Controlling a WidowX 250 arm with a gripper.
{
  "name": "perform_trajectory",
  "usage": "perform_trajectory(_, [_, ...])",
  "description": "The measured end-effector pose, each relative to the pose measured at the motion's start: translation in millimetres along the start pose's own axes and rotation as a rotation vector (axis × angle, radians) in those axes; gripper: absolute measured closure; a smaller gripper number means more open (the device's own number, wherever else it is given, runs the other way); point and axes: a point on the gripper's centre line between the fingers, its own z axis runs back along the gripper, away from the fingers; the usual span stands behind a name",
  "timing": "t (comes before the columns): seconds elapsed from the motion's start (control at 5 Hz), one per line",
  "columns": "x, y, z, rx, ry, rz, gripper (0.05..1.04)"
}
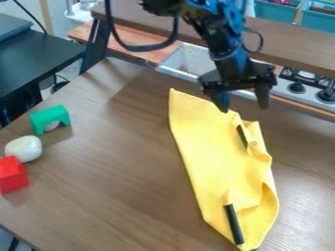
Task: Unfold the cloth from top right to top left
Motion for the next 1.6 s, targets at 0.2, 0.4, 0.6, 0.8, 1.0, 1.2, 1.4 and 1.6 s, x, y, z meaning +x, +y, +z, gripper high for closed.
perform_trajectory(0.2, [8.0, -3.3, -5.5, 0.045, -0.103, 0.096, 0.083])
perform_trajectory(0.4, [3.5, 12.0, -28.1, 0.107, -0.108, 0.135, 0.083])
perform_trajectory(0.6, [1.7, 14.6, -38.3, 0.159, -0.143, 0.170, 0.083])
perform_trajectory(0.8, [2.8, 18.4, -46.9, 0.202, -0.161, 0.231, 0.083])
perform_trajectory(1.0, [2.6, 21.6, -54.2, 0.216, -0.158, 0.242, 0.083])
perform_trajectory(1.2, [-0.3, 25.2, -62.6, 0.228, -0.149, 0.252, 0.083])
perform_trajectory(1.4, [-0.1, 25.5, -66.3, 0.225, -0.152, 0.261, 0.083])
perform_trajectory(1.6, [-0.9, 24.8, -70.3, 0.215, -0.146, 0.263, 0.129])
